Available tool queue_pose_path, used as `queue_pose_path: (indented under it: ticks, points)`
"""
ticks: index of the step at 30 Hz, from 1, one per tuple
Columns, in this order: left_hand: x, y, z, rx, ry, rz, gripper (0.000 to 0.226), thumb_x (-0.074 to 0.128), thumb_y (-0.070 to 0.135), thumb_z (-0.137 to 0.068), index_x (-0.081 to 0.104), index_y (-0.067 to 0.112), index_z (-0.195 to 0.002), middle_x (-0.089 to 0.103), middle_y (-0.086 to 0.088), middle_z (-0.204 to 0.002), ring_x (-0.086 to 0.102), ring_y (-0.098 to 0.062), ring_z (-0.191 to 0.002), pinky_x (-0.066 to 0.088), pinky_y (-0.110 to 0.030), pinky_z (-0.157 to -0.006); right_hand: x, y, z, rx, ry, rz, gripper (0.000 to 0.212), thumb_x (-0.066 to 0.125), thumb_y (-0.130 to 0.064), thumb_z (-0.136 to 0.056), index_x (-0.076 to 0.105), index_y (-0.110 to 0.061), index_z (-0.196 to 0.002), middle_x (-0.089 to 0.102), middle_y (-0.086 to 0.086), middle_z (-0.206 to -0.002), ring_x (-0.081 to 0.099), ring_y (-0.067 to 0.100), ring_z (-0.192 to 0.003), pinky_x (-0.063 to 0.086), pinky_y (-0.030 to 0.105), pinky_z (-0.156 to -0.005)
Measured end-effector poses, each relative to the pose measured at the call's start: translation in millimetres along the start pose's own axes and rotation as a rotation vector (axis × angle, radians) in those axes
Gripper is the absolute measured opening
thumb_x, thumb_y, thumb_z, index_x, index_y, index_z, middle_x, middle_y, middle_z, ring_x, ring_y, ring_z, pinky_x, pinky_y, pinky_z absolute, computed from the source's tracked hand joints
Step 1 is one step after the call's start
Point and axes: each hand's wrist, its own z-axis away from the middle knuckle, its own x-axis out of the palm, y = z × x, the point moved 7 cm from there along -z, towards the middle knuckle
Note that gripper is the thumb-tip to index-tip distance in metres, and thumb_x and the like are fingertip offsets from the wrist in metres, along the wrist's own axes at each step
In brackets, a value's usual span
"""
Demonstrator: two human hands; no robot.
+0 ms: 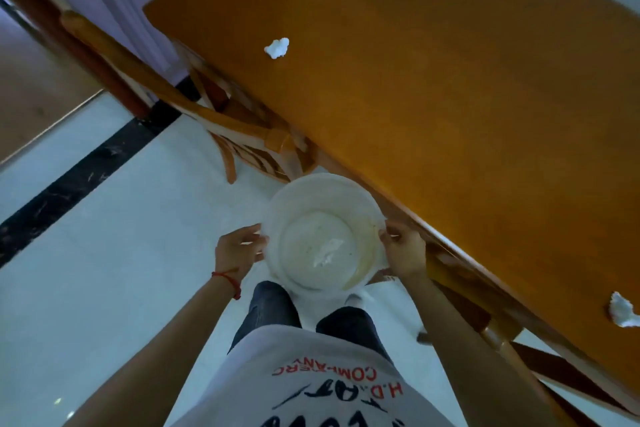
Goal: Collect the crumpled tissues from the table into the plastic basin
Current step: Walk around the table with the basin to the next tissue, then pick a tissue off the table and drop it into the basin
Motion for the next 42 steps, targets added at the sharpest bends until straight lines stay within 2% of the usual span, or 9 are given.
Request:
queue_pose_path:
  ticks: [4, 7, 12, 16, 25, 28, 36, 39, 42]
  points:
    - [-5, -16, 25, -0.002, 0.144, 0.081, 0.033, 0.067, 0.002, -0.078, 0.064, 0.001, -0.111, 0.067, -0.013, -0.088, 0.062, -0.029, -0.082, 0.053, -0.041, -0.082, 9, -5, -3, 0.019, -0.017, -0.042, 0.017, 0.055, -0.02, -0.086, 0.06, -0.025, -0.102, 0.057, -0.007, -0.091, 0.057, 0.015, -0.086, 0.049, 0.03, -0.072]
    - [-11, -26, 40, -0.004, 0.226, 0.135, 0.033, 0.066, 0.002, -0.079, 0.063, 0.002, -0.112, 0.067, -0.016, -0.095, 0.062, -0.03, -0.085, 0.053, -0.042, -0.083, 11, -23, 2, -0.125, 0.024, -0.023, 0.017, 0.048, -0.015, -0.09, 0.064, -0.017, -0.088, 0.054, -0.006, -0.073, 0.05, 0.008, -0.065, 0.042, 0.018, -0.06]
    - [-17, -37, 60, -0.008, 0.3, 0.204, 0.034, 0.066, 0.002, -0.079, 0.062, 0.001, -0.113, 0.067, -0.015, -0.094, 0.063, -0.027, -0.083, 0.053, -0.038, -0.079, 17, -38, 2, -0.139, 0.0, -0.03, 0.019, 0.047, -0.011, -0.09, 0.066, -0.01, -0.095, 0.061, -0.001, -0.082, 0.052, 0.011, -0.072, 0.031, 0.009, -0.052]
    - [-17, -42, 64, -0.033, 0.317, 0.261, 0.037, 0.066, 0.002, -0.079, 0.06, -0.001, -0.115, 0.066, -0.018, -0.097, 0.063, -0.029, -0.086, 0.053, -0.038, -0.079, 18, -57, -6, -0.16, -0.045, 0.022, 0.016, 0.049, -0.012, -0.09, 0.065, -0.013, -0.087, 0.068, 0.005, -0.089, 0.056, 0.009, -0.068, 0.039, 0.014, -0.058]
    - [5, -39, 56, -0.073, 0.304, 0.316, 0.038, 0.067, 0.002, -0.078, 0.059, -0.001, -0.116, 0.067, -0.015, -0.094, 0.064, -0.028, -0.083, 0.054, -0.041, -0.081, -5, -77, -31, -0.288, -0.163, 0.133, 0.021, 0.058, -0.015, -0.085, 0.067, -0.011, -0.103, 0.07, 0.011, -0.1, 0.061, 0.025, -0.09, 0.046, 0.029, -0.082]
    - [7, -39, 58, -0.069, 0.322, 0.324, 0.039, 0.067, 0.003, -0.079, 0.059, -0.001, -0.116, 0.067, -0.017, -0.097, 0.064, -0.03, -0.086, 0.054, -0.038, -0.078, -7, -82, -36, -0.387, -0.205, 0.214, 0.019, 0.055, -0.014, -0.086, 0.069, -0.012, -0.099, 0.071, 0.012, -0.093, 0.058, 0.021, -0.076, 0.05, 0.034, -0.081]
    - [10, -35, 64, -0.051, 0.363, 0.322, 0.038, 0.066, 0.004, -0.08, 0.059, -0.001, -0.117, 0.067, -0.018, -0.098, 0.064, -0.028, -0.086, 0.054, -0.038, -0.079, -14, -99, -51, -0.68, -0.322, 0.382, 0.026, 0.052, -0.027, -0.092, 0.067, -0.009, -0.102, 0.072, 0.01, -0.098, 0.066, 0.018, -0.08, 0.047, 0.018, -0.065]
    - [14, -33, 68, -0.05, 0.404, 0.339, 0.037, 0.066, 0.004, -0.08, 0.06, 0.0, -0.116, 0.067, -0.018, -0.097, 0.065, -0.026, -0.084, 0.054, -0.034, -0.075, -23, -120, -70, -0.732, -0.327, 0.278, 0.026, 0.052, -0.03, -0.091, 0.067, -0.012, -0.104, 0.072, 0.004, -0.095, 0.064, 0.013, -0.08, 0.038, 0.008, -0.064]
    - [16, -33, 69, -0.05, 0.452, 0.332, 0.036, 0.067, 0.004, -0.079, 0.061, 0.001, -0.115, 0.068, -0.016, -0.095, 0.065, -0.025, -0.082, 0.054, -0.032, -0.073, -24, -150, -96, -0.668, -0.375, 0.054, 0.021, 0.052, -0.035, -0.088, 0.067, -0.025, -0.099, 0.071, 0.0, -0.093, 0.066, 0.018, -0.084, 0.049, 0.021, -0.07]
